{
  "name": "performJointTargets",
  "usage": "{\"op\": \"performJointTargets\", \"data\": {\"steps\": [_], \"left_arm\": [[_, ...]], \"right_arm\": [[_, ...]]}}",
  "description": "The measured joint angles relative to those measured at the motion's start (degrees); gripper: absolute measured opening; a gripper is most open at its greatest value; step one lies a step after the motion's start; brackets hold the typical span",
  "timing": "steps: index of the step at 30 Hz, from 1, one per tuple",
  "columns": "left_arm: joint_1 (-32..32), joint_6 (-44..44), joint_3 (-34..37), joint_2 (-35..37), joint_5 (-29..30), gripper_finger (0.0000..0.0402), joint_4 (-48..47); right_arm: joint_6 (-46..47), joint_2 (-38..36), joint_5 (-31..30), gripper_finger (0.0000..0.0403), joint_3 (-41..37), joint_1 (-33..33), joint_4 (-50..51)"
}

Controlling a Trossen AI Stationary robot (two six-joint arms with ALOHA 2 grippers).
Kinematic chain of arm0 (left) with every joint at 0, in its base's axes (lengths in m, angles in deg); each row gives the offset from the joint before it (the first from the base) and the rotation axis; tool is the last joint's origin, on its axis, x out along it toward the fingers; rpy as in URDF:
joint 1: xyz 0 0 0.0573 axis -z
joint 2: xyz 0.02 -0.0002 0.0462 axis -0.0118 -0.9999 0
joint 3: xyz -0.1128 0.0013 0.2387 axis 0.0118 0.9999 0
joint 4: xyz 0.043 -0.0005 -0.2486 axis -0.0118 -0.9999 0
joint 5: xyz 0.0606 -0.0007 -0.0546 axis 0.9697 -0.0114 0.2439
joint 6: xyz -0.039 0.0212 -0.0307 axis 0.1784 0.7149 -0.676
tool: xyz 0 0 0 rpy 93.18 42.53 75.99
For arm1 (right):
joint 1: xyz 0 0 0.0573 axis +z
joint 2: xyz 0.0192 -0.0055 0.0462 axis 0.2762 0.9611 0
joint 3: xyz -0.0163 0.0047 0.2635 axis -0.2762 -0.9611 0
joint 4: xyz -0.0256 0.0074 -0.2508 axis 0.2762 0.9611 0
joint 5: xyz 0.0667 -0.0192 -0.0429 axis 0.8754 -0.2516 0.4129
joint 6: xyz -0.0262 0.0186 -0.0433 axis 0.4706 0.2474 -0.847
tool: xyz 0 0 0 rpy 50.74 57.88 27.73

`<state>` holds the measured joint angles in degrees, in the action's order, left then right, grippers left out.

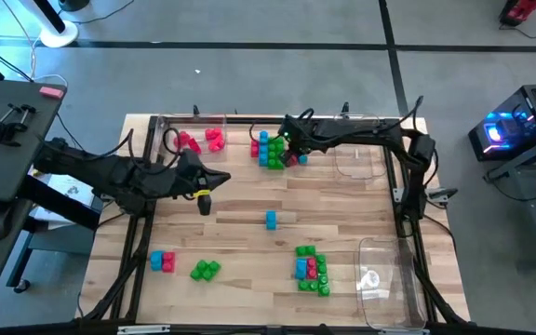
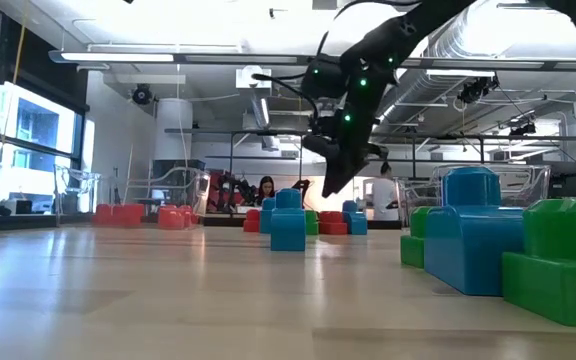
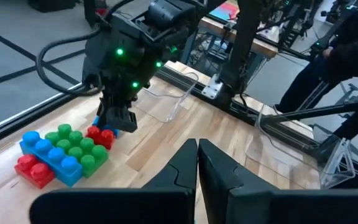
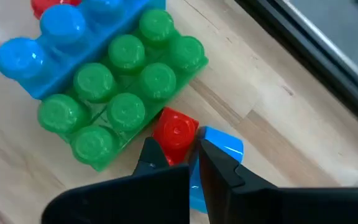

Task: Sort blocks
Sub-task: Put the red game piece into the top left transparent bin

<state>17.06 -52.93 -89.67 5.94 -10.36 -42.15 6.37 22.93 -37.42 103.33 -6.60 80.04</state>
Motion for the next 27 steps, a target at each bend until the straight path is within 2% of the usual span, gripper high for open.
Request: {"op": "performJointTargets", "data": {"steps": [12,19,27], "left_arm": [[0.0,-1.5,0.0,-0.7,-0.2,0.0000,-0.8],[-0.1,-2.5,0.0,-0.7,-0.6,0.0000,-1.9],[-0.1,-2.5,0.0,-0.7,-0.7,0.0000,-1.9]], "right_arm": [[-4.2,2.5,-7.6,0.0000,0.1,1.0,1.4],[-5.1,2.5,-5.2,0.0000,0.1,1.6,1.7],[-5.8,2.5,-5.2,0.0000,0.0,3.5,3.4]]}}
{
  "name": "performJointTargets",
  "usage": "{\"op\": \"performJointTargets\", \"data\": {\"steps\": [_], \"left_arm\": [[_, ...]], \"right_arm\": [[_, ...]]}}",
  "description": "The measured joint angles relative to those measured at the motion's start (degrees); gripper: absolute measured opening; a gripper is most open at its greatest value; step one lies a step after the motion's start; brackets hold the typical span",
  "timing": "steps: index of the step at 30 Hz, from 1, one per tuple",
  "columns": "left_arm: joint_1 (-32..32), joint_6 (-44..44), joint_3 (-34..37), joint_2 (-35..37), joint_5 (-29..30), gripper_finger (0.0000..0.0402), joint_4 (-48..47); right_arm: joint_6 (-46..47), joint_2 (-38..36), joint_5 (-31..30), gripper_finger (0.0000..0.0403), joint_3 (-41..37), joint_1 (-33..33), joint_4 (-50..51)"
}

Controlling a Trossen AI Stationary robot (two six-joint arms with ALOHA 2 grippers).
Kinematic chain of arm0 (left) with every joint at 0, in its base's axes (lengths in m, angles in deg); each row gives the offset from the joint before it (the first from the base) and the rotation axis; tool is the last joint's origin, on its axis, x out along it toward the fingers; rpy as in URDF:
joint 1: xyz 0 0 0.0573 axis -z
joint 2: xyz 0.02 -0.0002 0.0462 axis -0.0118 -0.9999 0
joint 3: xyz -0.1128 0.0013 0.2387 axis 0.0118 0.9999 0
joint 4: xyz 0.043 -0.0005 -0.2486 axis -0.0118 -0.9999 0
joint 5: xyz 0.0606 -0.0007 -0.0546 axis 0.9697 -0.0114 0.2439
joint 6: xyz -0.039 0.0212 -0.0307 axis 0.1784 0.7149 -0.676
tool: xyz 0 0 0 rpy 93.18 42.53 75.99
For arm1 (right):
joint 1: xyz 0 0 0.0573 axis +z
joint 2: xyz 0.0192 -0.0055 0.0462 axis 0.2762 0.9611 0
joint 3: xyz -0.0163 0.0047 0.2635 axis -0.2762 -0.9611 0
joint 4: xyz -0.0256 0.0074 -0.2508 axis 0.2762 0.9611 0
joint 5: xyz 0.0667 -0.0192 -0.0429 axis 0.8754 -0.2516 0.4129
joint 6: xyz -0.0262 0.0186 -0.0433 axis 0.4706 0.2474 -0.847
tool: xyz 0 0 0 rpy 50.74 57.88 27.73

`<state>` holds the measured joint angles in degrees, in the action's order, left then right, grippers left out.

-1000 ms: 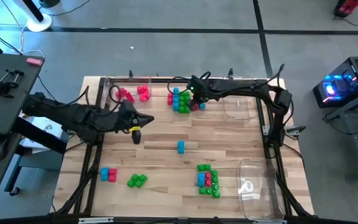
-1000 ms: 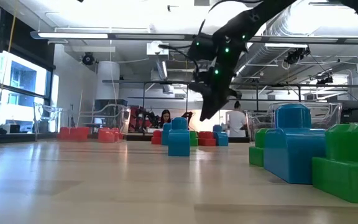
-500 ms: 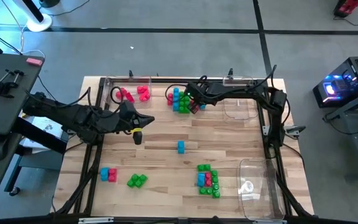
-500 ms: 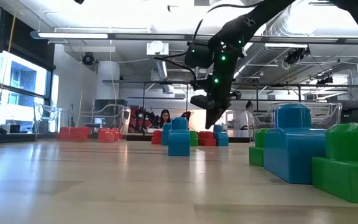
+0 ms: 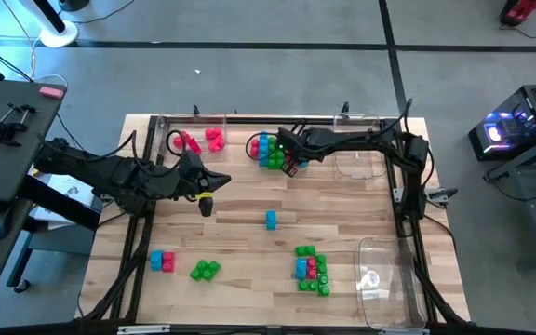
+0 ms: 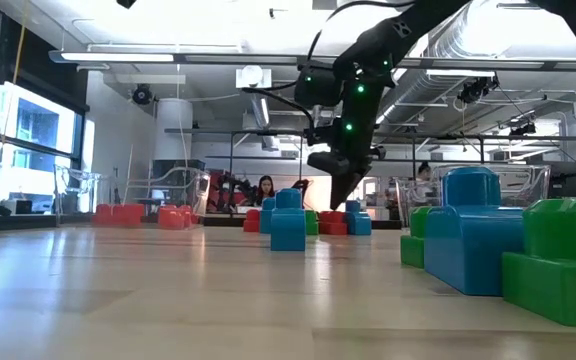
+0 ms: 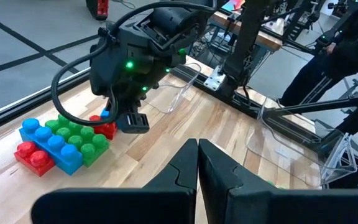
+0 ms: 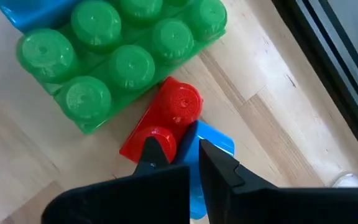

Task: Sort blocks
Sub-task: Put the red game piece into the top left transparent bin

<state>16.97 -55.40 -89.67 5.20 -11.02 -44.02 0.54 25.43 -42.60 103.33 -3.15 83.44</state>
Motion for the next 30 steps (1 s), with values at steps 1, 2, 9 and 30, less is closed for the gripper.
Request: {"op": "performJointTargets", "data": {"steps": [1,2,9,30], "left_arm": [[0.0,0.0,0.0,0.0,0.0,0.0000,0.0],[0.0,0.0,0.0,0.0,0.0,0.0000,0.0],[0.0,0.1,0.0,0.0,-0.1,0.0000,0.0],[0.0,1.6,0.0,0.0,-1.2,0.0000,-0.2]], "right_arm": [[-0.5,0.0,-0.3,0.0000,0.0,0.1,0.0],[-1.0,0.0,-1.2,0.0000,0.0,0.2,0.0],[-4.4,0.0,-3.6,0.0000,0.0,-1.9,-0.4],[-25.0,0.6,-0.1,0.0000,-0.1,-1.8,-2.6]]}}
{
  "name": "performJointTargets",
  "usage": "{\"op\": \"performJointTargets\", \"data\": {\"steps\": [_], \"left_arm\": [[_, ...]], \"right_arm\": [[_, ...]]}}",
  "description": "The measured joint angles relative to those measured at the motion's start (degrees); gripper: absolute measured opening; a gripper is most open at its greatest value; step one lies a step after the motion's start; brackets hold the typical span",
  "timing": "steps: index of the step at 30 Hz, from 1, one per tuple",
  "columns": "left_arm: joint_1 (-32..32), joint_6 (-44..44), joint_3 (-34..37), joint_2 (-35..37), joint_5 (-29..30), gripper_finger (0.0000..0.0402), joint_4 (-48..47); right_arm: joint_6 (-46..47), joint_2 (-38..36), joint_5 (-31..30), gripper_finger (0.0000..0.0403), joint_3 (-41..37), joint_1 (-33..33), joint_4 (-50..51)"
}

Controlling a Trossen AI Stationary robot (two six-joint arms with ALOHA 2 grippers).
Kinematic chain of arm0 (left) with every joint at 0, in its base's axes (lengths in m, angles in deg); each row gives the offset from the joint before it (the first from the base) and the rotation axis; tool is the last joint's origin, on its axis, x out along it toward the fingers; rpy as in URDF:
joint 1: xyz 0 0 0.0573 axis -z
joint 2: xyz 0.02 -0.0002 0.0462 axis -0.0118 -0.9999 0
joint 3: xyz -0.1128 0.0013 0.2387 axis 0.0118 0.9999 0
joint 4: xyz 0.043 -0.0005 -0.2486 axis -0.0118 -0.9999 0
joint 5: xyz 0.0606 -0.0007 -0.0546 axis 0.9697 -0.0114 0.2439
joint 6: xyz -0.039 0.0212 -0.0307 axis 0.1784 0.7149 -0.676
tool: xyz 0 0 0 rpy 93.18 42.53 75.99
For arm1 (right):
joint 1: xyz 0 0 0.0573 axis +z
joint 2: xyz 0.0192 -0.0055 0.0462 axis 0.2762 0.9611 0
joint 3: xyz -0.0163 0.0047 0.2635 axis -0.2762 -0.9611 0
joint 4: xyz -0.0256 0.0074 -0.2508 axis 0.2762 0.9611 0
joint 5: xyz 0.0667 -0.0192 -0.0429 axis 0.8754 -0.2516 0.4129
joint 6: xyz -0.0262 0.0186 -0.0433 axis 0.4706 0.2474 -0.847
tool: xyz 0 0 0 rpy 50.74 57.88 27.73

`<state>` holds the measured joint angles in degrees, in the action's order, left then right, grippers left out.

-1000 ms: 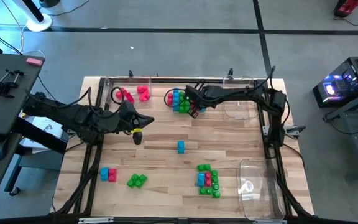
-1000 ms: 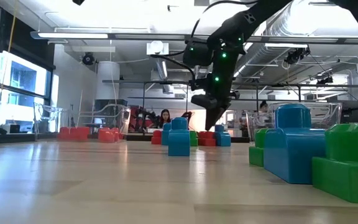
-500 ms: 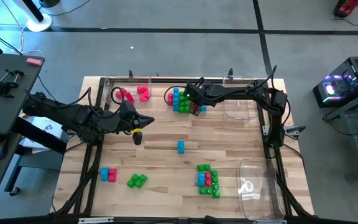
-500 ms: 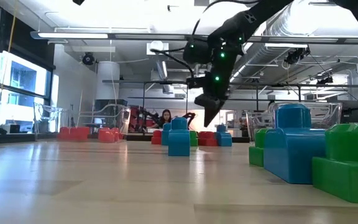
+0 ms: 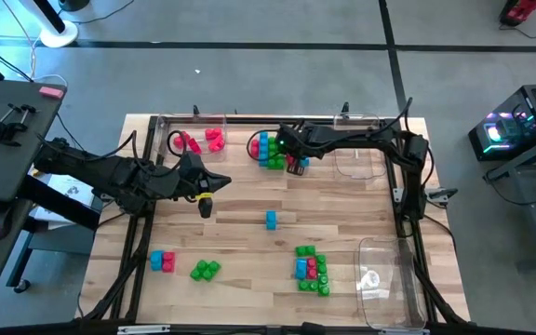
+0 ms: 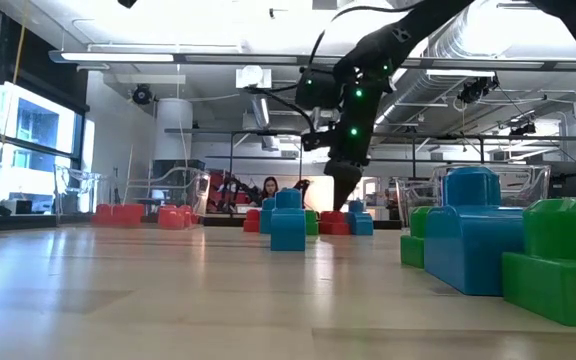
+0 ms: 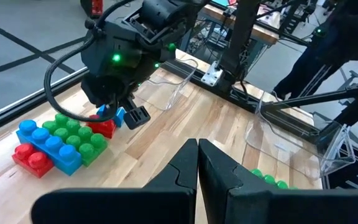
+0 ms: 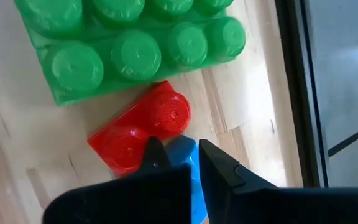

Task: Sort blocks
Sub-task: Put the red game piece into the top left transparent bin

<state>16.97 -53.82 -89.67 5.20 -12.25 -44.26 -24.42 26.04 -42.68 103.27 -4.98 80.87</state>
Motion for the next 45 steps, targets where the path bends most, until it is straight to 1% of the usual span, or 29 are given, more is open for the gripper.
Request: {"op": "performJointTargets", "data": {"steps": [3,5,10,16,25,29,32,38,42,45], "left_arm": [[0.0,0.0,0.0,0.0,0.0,0.0000,-0.1],[0.1,0.0,0.0,0.0,0.0,0.0000,-0.2],[0.1,-0.1,0.0,0.0,-0.3,0.0000,-0.6],[0.1,0.0,0.0,0.0,-0.4,0.0000,-0.9],[0.1,0.0,0.0,0.0,-0.4,0.0000,-1.2],[0.1,0.4,0.0,0.0,-0.4,0.0000,-1.7],[0.1,0.4,0.0,0.0,-0.4,0.0000,-1.8],[0.1,-0.1,0.0,0.0,-0.4,0.0000,-2.6],[0.1,-0.1,0.0,0.0,-0.4,0.0000,-2.6],[0.1,-0.1,0.0,0.0,-0.4,0.0000,-2.6]], "right_arm": [[-0.1,1.0,0.4,0.0000,0.0,0.1,0.4],[0.1,1.4,1.9,0.0000,0.0,0.4,1.0],[0.2,1.4,3.3,0.0000,0.0,2.6,2.0],[-1.2,1.3,5.9,0.0000,0.0,7.1,1.9],[-2.8,1.3,11.3,0.0000,0.0,14.9,1.8],[-6.9,1.0,12.7,0.0000,0.0,17.2,1.0],[-9.3,0.0,12.9,0.0000,0.0,17.5,0.6],[-14.8,-1.0,15.7,0.0000,0.1,14.6,-1.2],[-17.0,-1.0,15.1,0.0000,0.1,13.5,-4.2],[-21.0,-1.0,13.8,0.0000,0.1,13.5,-5.9]]}}
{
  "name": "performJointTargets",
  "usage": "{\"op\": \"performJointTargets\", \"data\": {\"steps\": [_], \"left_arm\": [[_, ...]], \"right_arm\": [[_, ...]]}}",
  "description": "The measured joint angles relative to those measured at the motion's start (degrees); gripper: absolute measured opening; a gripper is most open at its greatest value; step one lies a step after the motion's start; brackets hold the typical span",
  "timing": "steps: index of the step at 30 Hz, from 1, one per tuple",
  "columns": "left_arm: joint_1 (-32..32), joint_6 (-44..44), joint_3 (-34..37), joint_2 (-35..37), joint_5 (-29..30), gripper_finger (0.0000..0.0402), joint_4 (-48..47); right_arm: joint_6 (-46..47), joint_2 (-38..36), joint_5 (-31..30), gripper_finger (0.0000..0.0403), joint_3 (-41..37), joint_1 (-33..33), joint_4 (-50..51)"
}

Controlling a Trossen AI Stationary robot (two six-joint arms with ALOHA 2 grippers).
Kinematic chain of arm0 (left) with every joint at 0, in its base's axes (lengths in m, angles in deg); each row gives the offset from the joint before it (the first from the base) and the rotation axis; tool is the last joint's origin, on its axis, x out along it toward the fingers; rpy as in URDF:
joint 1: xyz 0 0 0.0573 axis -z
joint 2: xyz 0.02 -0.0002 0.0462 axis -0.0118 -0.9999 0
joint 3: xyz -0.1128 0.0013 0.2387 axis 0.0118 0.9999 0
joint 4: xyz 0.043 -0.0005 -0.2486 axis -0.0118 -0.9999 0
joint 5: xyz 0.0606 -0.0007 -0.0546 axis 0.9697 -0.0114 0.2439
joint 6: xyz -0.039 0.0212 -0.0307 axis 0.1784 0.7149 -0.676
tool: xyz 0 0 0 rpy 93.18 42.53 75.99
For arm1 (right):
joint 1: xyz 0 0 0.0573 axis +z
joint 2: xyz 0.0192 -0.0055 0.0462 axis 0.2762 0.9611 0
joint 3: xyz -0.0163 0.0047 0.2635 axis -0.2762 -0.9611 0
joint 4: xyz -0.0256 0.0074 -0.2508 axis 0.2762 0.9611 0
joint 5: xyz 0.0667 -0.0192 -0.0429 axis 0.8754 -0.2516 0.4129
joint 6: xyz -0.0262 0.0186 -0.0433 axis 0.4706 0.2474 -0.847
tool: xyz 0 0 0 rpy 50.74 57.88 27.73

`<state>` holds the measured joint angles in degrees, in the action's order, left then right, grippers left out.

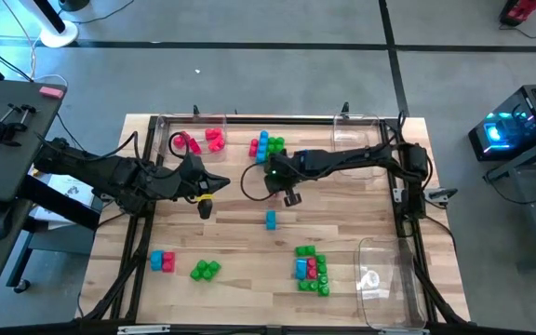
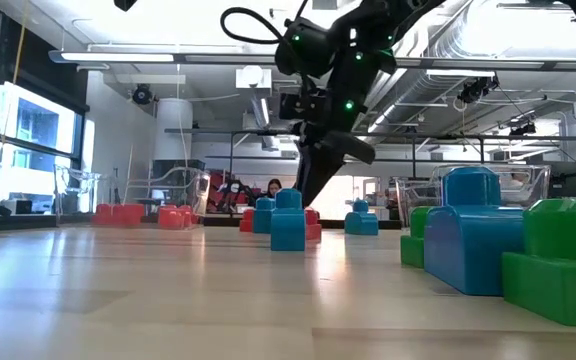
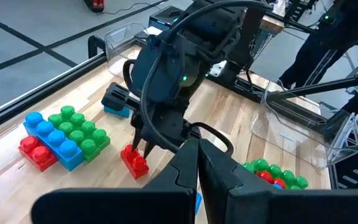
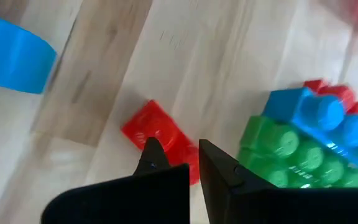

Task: Sort blocks
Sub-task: Put the red game piece into the top left transparent bin

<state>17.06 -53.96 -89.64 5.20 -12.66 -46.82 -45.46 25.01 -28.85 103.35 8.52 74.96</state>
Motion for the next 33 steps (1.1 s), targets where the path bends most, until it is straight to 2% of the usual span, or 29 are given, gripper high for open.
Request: {"op": "performJointTargets", "data": {"steps": [6,13,16,19,22,28,33], "left_arm": [[0.0,-1.5,0.0,0.0,0.0,0.0000,0.0],[0.0,-2.9,0.0,0.0,0.1,0.0000,0.3],[0.0,-3.1,0.0,0.0,0.3,0.0000,0.4],[0.0,-3.9,0.0,0.0,0.4,0.0000,0.4],[0.0,-4.2,0.0,0.0,0.4,0.0000,0.3],[0.0,-5.0,0.0,0.0,0.4,0.0000,0.3],[0.0,-5.0,0.0,0.0,0.5,0.0000,0.3]], "right_arm": [[-3.0,0.1,-1.6,0.0021,0.0,0.8,-0.5],[1.7,1.0,-1.0,0.0109,0.0,0.8,0.8],[-0.8,1.0,-0.7,0.0147,0.0,0.8,-1.2],[-4.9,1.0,0.5,0.0168,0.0,0.8,-1.0],[-8.5,2.2,2.6,0.0169,0.0,0.8,0.1],[-12.7,4.8,2.6,0.0148,0.0,0.8,-0.6],[-12.8,6.3,2.3,0.0136,0.2,0.8,-0.8]]}}
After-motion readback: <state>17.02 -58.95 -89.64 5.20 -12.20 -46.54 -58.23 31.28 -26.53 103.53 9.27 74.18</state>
